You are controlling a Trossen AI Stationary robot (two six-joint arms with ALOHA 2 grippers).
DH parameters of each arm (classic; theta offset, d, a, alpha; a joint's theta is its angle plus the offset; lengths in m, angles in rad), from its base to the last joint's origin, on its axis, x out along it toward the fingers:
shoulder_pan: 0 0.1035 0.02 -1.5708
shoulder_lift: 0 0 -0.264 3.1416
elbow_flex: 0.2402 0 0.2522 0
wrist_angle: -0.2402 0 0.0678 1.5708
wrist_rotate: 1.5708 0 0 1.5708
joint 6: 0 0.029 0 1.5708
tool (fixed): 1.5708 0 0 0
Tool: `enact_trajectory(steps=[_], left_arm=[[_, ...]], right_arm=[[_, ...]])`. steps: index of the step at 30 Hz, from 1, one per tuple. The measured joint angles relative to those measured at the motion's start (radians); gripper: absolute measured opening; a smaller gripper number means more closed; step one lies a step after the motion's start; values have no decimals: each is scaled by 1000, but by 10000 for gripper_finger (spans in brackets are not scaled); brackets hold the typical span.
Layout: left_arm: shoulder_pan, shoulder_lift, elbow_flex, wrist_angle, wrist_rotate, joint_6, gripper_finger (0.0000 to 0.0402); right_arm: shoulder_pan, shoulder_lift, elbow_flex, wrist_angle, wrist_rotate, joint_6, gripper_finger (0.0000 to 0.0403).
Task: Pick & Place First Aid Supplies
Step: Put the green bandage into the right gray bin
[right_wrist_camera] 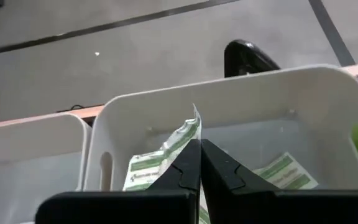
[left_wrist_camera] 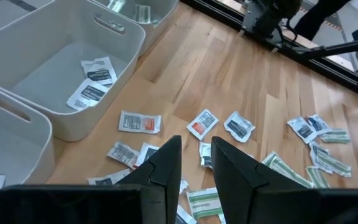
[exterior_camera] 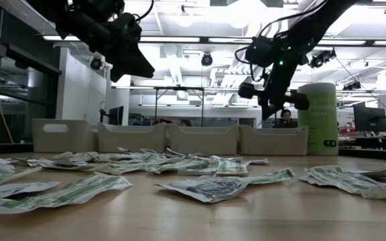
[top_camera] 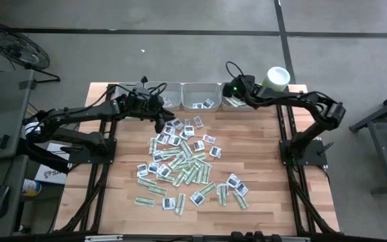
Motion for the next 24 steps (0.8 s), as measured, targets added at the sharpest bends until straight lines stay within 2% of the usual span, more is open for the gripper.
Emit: enact_trajectory(steps=[8,16,19,24], left_arm=[[0,0,0,0,0,-9,87],[0,0,0,0,-1,-12,87],[0,0,0,0,-1,-12,87],[0,0,0,0,-1,-12,87]], right_arm=[[-13,26,0,10,-29,24,0],[-13,26,0,13,-90,-49,4],[-12,26,0,13,-113,-81,25],[-12,26,0,7,-133,-84,87]])
